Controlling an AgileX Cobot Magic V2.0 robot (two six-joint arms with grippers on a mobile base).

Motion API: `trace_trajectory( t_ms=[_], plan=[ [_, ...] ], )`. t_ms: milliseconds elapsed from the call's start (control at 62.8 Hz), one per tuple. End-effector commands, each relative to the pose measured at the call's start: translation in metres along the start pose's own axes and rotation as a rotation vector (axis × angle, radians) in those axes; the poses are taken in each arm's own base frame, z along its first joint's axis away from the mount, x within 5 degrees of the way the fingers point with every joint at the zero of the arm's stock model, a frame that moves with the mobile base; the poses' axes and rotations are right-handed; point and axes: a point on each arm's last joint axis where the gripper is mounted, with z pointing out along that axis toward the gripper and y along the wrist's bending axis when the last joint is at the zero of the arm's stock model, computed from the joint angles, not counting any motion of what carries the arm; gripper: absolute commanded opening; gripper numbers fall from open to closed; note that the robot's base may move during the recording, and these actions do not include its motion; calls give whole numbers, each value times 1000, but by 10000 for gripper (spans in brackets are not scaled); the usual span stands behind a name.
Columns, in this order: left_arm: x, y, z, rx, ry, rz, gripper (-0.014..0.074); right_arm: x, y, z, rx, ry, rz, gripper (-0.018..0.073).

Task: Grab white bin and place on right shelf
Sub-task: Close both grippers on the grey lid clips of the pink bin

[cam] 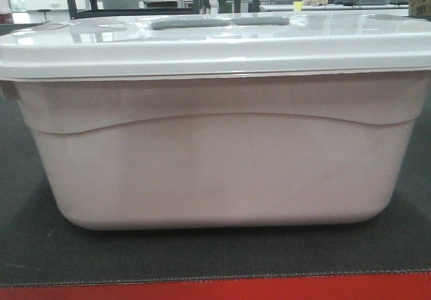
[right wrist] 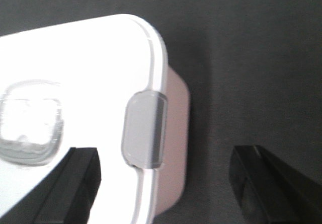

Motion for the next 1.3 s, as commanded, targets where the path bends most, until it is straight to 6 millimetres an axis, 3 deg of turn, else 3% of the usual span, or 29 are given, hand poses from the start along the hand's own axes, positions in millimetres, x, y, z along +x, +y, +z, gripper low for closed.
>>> trace_trajectory(
  t_ms=[0, 159, 382, 621, 1018, 1289],
  plan=[
    [-9, -5, 4, 157, 10, -12, 358, -12, 1, -2, -203, -58, 12, 623],
    [-14, 15, 23, 228, 44, -62, 358, -15, -14, 17, -423, -48, 36, 623],
    [-12, 37, 41, 243, 81, -86, 357, 0, -42, 51, -458, 23, 124, 623],
    [0, 44, 52, 317, 53, -136, 356, 13, -54, 70, -533, 13, 205, 623],
    [18, 40, 69, 424, 34, -269, 356, 25, -28, 92, -623, 93, 174, 623],
    [17, 25, 78, 504, 15, -297, 356, 26, -26, 93, -625, 94, 172, 623]
  ],
)
